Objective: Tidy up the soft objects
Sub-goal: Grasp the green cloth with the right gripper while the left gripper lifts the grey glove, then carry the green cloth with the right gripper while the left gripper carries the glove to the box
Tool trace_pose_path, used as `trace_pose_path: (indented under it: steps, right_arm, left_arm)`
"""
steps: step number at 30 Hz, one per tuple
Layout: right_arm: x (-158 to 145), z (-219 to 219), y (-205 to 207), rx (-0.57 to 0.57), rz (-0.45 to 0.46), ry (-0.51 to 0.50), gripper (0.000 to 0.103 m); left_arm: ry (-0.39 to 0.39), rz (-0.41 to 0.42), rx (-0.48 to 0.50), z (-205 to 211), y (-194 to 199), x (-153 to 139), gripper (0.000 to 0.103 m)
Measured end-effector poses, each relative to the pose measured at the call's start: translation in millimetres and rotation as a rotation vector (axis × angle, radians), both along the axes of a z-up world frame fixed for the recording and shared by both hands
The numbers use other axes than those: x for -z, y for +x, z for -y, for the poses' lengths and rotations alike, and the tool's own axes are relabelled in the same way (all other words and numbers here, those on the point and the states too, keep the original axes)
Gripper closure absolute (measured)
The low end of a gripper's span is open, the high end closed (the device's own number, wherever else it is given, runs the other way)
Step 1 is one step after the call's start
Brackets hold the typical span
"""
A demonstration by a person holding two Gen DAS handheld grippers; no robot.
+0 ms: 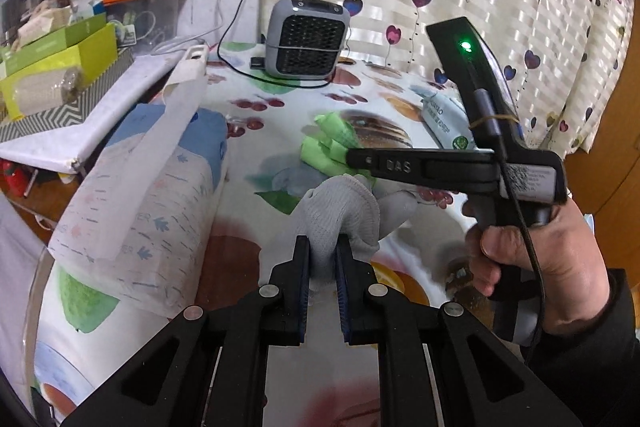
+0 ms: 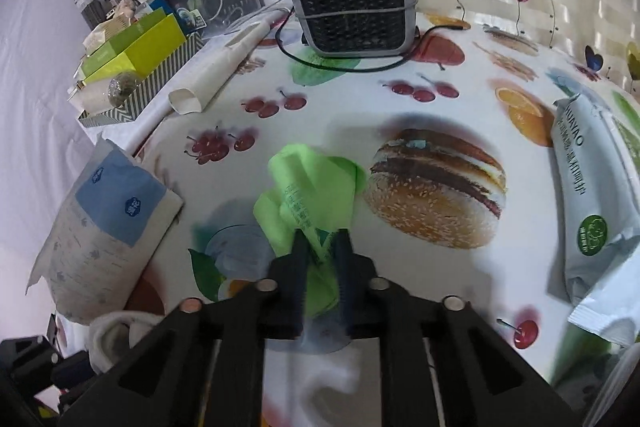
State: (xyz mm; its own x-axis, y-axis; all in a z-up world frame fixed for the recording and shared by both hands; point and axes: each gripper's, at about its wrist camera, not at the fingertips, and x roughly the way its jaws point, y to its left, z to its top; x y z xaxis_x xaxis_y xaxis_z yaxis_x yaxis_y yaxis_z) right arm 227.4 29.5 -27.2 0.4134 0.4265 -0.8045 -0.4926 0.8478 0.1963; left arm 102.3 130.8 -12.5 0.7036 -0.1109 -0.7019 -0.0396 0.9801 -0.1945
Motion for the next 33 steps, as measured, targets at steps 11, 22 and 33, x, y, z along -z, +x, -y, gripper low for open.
trace_pose_path:
  steps: [11, 22, 33]
  right_arm:
    - [-43, 23, -36, -0.016, 0.109, 0.020, 0.096]
    - [-102, 96, -82, 0.074, 0.239, 0.098, 0.096]
    - [-125, 183, -101, 0.232, 0.297, 0.105, 0.096]
  left_arm:
    - [0.012, 0.052, -0.026, 6, -9, -25, 0.092]
    - [0.011, 0.137, 0.057, 52, -11, -65, 0.092]
    - [0.009, 0.189, 0.219, 130, 3, -90, 0.092]
